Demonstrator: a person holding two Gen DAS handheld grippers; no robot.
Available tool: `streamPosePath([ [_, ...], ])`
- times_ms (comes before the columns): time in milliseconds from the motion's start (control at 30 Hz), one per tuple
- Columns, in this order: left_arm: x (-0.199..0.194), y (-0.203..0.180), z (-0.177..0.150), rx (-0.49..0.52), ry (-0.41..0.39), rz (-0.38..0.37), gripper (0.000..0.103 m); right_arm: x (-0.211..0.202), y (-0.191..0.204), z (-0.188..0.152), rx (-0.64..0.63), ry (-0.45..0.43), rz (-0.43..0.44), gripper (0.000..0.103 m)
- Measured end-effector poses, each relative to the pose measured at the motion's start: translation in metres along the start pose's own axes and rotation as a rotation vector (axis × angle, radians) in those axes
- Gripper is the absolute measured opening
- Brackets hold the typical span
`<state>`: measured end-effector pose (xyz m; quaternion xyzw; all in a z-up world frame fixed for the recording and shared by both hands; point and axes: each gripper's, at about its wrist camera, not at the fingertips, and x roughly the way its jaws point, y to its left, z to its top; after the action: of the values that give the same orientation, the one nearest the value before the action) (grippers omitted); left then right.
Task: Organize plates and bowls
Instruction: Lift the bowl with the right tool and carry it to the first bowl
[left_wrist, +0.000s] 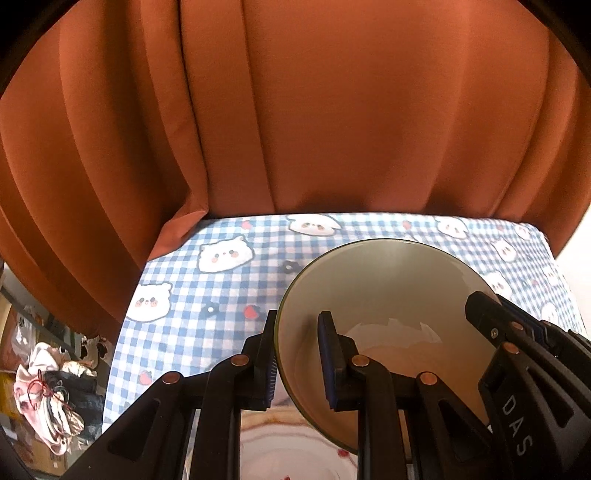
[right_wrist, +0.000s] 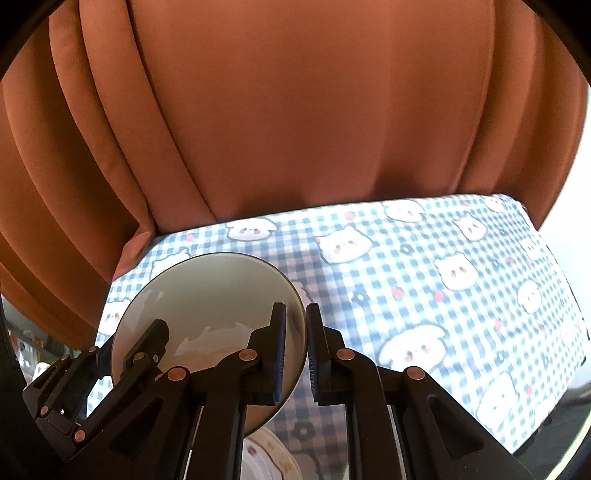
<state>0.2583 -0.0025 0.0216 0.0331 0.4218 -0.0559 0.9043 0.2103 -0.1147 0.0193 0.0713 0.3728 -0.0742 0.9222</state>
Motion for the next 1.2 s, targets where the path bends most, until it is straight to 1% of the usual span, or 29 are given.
streamPosePath([
  [300, -0.022, -0.030, -0.027, 0.049, 0.005, -0.046, 0.018, -0.029, -0.028, -0.031, 0.053, 0.000, -0.052, 0.014],
  [500, -0.034, -0.057, -0.040, 0.059, 0.006, -0.059, 0.018, -0.042, -0.057, -0.046, 0.077, 0.000, -0.061, 0.014],
  [800, -0.046, -0.106, -0.064, 0.031, 0.011, -0.024, 0.018, -0.053, -0.103, -0.051, 0.048, 0.015, -0.036, 0.014],
  [1033, -0.044, -0.132, -0.086, -0.010, 0.032, 0.006, 0.018, -0.047, -0.138, -0.063, 0.006, 0.042, 0.005, 0.014],
  [1200, -0.042, -0.143, -0.100, -0.053, 0.048, 0.035, 0.018, -0.041, -0.154, -0.070, -0.039, 0.063, 0.041, 0.014],
])
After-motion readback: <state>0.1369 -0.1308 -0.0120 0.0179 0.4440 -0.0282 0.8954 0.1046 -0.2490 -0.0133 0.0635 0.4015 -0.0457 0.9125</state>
